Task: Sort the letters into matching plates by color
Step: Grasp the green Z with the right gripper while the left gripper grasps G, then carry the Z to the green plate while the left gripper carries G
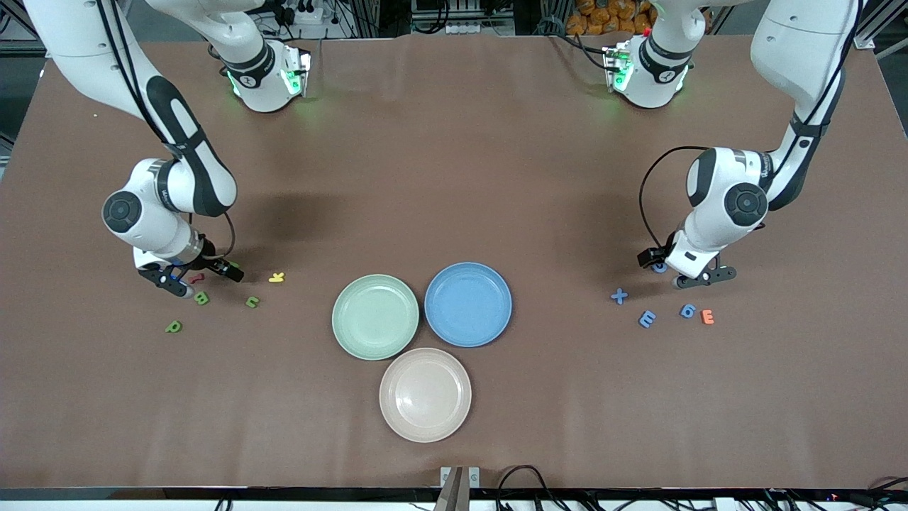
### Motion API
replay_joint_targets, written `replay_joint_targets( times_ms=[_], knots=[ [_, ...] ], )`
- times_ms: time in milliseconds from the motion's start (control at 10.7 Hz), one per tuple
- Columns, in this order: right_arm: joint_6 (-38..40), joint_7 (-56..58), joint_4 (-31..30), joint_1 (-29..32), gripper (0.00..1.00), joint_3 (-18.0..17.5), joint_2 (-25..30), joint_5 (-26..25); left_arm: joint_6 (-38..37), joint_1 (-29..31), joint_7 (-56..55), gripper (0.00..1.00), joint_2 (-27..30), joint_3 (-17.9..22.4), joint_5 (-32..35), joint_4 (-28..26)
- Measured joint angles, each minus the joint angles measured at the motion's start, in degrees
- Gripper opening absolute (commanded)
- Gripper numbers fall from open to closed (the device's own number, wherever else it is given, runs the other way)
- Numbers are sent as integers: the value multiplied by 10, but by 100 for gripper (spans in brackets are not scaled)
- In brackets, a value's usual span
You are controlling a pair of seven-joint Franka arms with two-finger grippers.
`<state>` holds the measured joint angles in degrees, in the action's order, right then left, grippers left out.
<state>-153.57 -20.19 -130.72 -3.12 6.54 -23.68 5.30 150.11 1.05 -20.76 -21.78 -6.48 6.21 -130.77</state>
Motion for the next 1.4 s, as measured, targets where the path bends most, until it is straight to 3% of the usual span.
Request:
replay_joint_targets(
  times_ms=[280, 374, 561, 841, 1028, 1401],
  knots=[
    [-7, 0, -10, -9, 43, -1, 0, 0, 20, 2, -6, 100, -17, 0, 0, 0],
    [-9, 0, -10, -12, 29, -1, 1, 0, 22, 2, -6, 95, -19, 0, 0, 0],
    [-9, 0, -10, -14, 17, -1, 7, 0, 23, 2, -6, 4, -19, 0, 0, 0],
    [-8, 0, -11, -14, 9, -1, 8, 0, 24, 2, -6, 0, -19, 0, 0, 0],
    [1, 4, -10, -15, 9, -1, 11, 0, 26, 2, -6, 0, -15, -1, 0, 2],
    [104, 123, 30, -49, 11, -2, 61, -3, 25, 3, -7, 0, -13, -1, 0, 2]
  ],
)
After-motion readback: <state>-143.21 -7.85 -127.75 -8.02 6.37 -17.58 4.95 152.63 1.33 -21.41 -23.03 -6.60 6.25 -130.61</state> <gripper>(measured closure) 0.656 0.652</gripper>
